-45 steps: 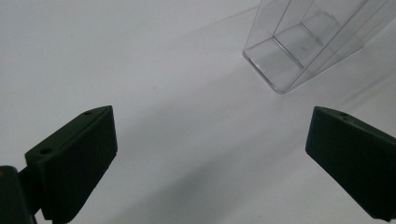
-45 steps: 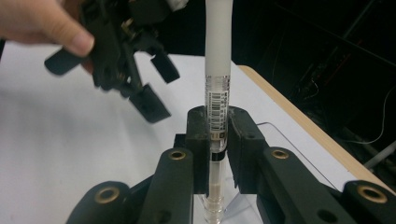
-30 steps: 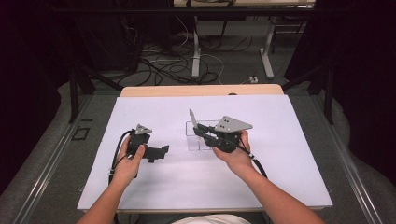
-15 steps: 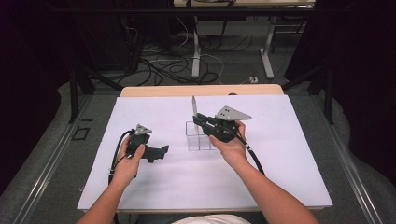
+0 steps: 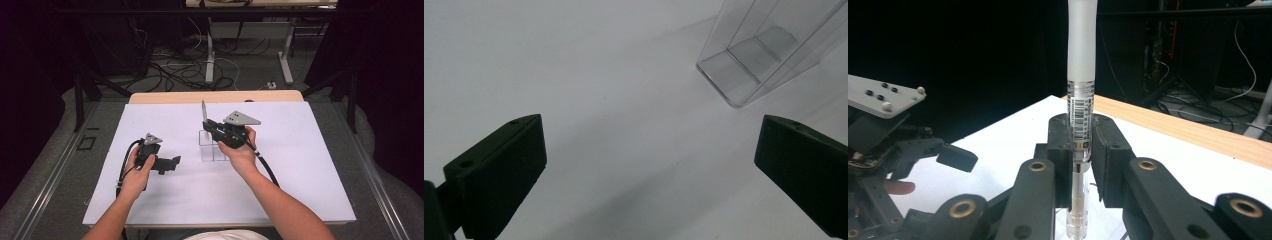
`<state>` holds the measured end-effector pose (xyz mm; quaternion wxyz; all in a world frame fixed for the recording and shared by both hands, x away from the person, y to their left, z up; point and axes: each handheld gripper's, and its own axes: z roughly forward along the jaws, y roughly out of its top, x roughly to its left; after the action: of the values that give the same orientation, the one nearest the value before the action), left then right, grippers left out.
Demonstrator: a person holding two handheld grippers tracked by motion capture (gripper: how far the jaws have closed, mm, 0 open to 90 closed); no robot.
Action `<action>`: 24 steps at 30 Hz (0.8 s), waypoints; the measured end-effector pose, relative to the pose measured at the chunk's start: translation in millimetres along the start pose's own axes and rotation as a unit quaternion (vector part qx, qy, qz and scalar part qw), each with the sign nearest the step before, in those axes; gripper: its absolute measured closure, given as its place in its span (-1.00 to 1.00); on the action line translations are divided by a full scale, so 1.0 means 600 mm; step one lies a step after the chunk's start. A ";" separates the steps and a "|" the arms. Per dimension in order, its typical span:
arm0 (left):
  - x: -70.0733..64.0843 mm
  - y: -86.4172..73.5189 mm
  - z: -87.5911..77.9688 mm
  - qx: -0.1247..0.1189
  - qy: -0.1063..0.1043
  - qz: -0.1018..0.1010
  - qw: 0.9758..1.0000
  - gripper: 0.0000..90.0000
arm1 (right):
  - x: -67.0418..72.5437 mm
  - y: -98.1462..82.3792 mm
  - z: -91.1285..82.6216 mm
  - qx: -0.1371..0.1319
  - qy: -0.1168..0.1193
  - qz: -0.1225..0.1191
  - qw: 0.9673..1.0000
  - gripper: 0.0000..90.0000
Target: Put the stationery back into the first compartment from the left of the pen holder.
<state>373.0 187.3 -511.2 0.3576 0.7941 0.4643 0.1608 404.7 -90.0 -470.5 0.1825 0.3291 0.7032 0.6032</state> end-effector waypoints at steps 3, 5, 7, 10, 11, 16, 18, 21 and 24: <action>0.000 0.000 0.000 -0.002 -0.002 0.000 1.000 -1.00 | 0.000 -0.003 0.004 0.006 -0.005 0.005 1.000 0.77; 0.000 0.000 0.001 -0.003 -0.002 0.000 1.000 -1.00 | -0.001 -0.005 0.007 0.010 -0.007 0.008 1.000 0.77; 0.000 0.000 0.001 -0.002 -0.001 0.001 1.000 -1.00 | -0.002 -0.007 0.009 0.017 -0.010 0.007 1.000 0.77; 0.001 0.000 0.001 0.000 -0.002 0.005 1.000 -1.00 | -0.001 -0.011 0.011 0.029 -0.013 0.020 0.999 0.77; 0.000 0.000 0.001 -0.001 -0.003 0.003 1.000 -1.00 | -0.002 -0.012 0.012 0.031 -0.013 0.021 0.999 0.77; 0.001 0.000 0.001 0.000 -0.002 0.006 1.000 -1.00 | 0.000 -0.016 0.014 0.057 -0.020 0.024 0.998 0.77; 0.001 0.000 0.001 0.000 -0.002 0.007 1.000 -1.00 | 0.000 -0.018 0.017 0.062 -0.019 0.028 0.998 0.77; 0.001 0.000 0.001 0.000 -0.001 0.007 1.000 -1.00 | 0.000 -0.020 0.018 0.063 -0.015 0.028 0.998 0.77; 0.000 0.000 0.001 -0.001 -0.001 0.002 1.000 -1.00 | 0.000 -0.020 0.018 0.065 -0.014 0.022 0.998 0.66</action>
<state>373.3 187.2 -511.5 0.3587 0.7947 0.4622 0.1614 408.6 -82.8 -484.5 0.1576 0.3637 0.7308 0.5556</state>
